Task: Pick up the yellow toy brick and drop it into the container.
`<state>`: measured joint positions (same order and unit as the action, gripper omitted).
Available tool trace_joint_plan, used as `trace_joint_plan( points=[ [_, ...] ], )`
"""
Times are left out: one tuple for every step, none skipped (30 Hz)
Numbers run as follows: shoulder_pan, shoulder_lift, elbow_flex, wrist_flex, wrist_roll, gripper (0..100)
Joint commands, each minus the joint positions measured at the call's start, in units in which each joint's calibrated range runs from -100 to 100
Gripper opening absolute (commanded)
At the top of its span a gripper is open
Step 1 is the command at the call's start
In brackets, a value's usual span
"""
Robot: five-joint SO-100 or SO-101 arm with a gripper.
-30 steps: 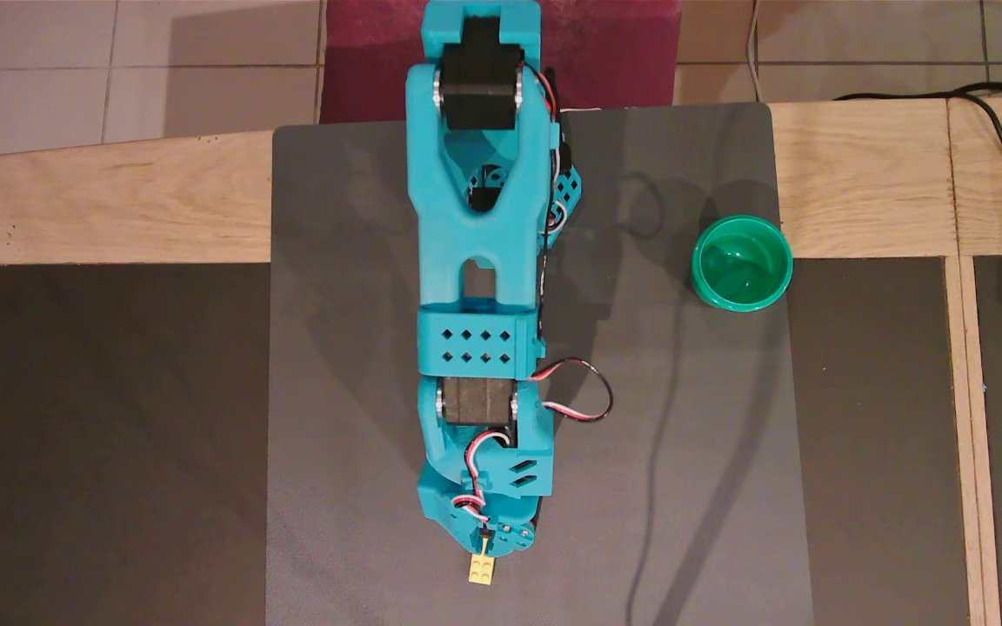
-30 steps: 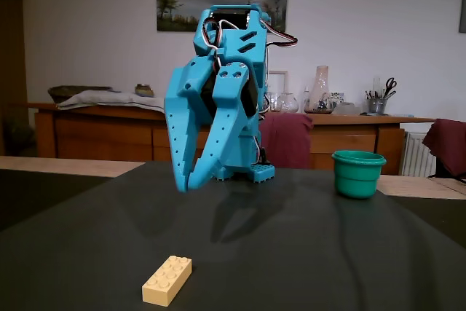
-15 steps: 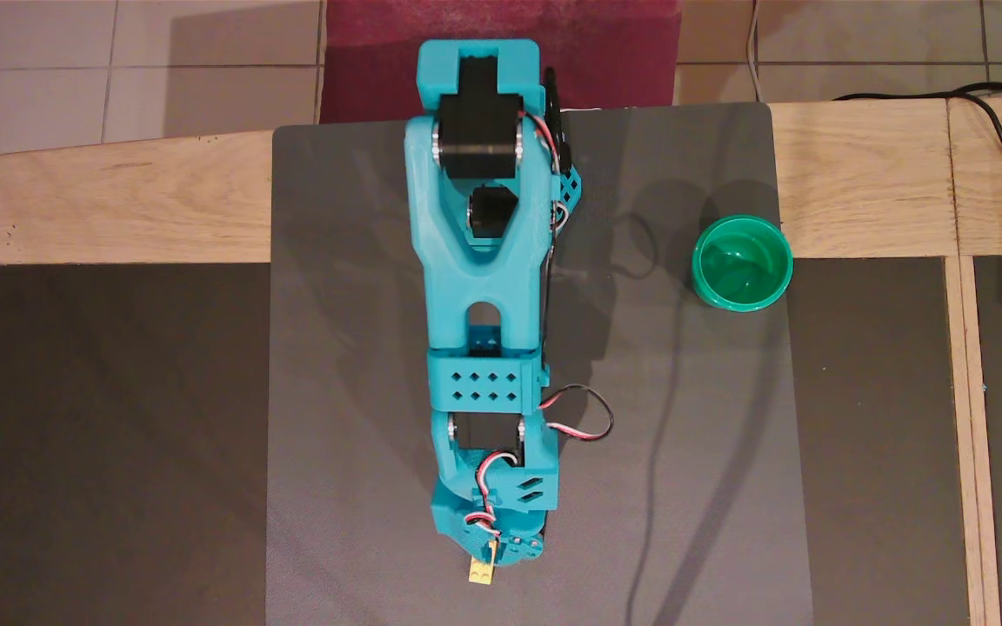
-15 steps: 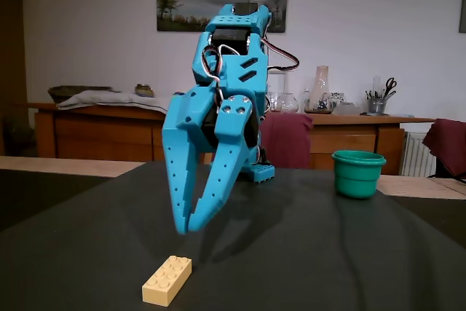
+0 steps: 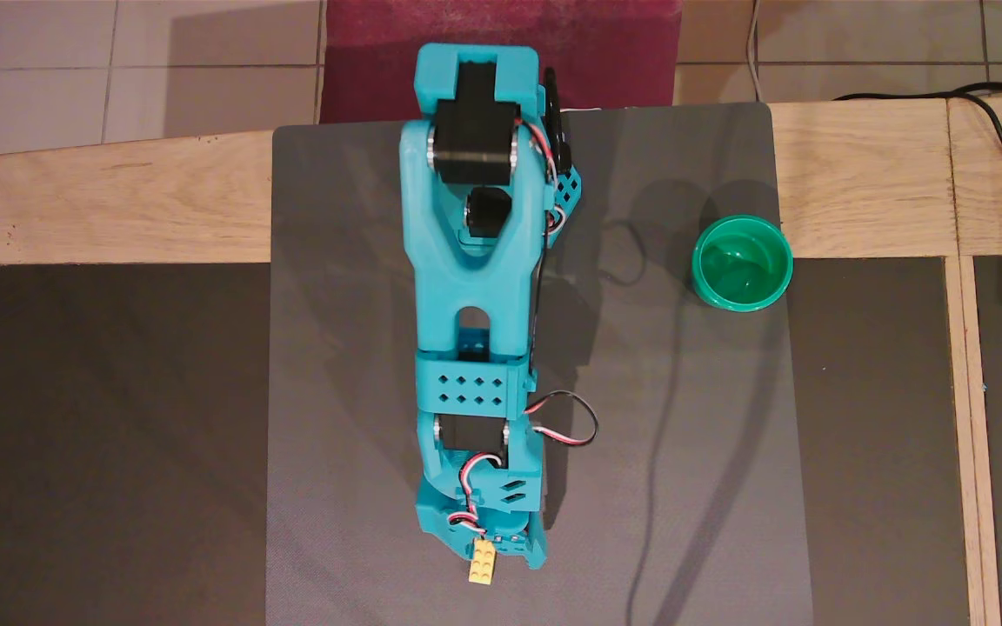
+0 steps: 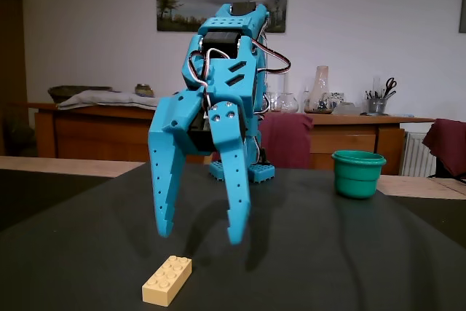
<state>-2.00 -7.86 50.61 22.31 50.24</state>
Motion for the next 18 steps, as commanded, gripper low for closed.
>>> trace_joint_plan(
  points=[
    [0.26, -0.23, -1.06, -0.76, 0.26, 24],
    [0.26, -0.23, -1.06, -0.76, 0.26, 24],
    [0.26, -0.15, -1.06, -0.76, 0.26, 24],
    [0.26, -0.15, -1.06, -0.76, 0.26, 24],
    [0.26, -0.15, -1.06, -0.76, 0.31, 24],
    [0.26, -0.15, -1.06, -0.76, 0.31, 24],
    [0.26, -0.15, -1.06, -0.76, 0.68, 24],
    [0.34, -0.15, -1.06, -0.76, 1.15, 24],
    [0.34, -0.15, -1.06, -0.76, 1.20, 24],
    [0.42, -0.15, -1.06, -0.76, 1.20, 24],
    [0.81, -0.15, -1.06, -0.76, 1.20, 24],
    [0.96, -0.15, -1.06, -0.76, 1.25, 24],
    [1.04, -0.15, -1.06, -0.76, 1.41, 25],
    [1.11, -0.15, -1.06, -0.76, 1.77, 26],
    [1.11, -0.15, -1.06, -0.76, 1.88, 27],
    [1.19, -0.06, -1.06, -0.76, 2.04, 30],
    [1.35, -0.06, -1.06, -0.76, 2.14, 31],
    [1.58, -0.06, -1.06, -0.76, 2.09, 32]
  ],
)
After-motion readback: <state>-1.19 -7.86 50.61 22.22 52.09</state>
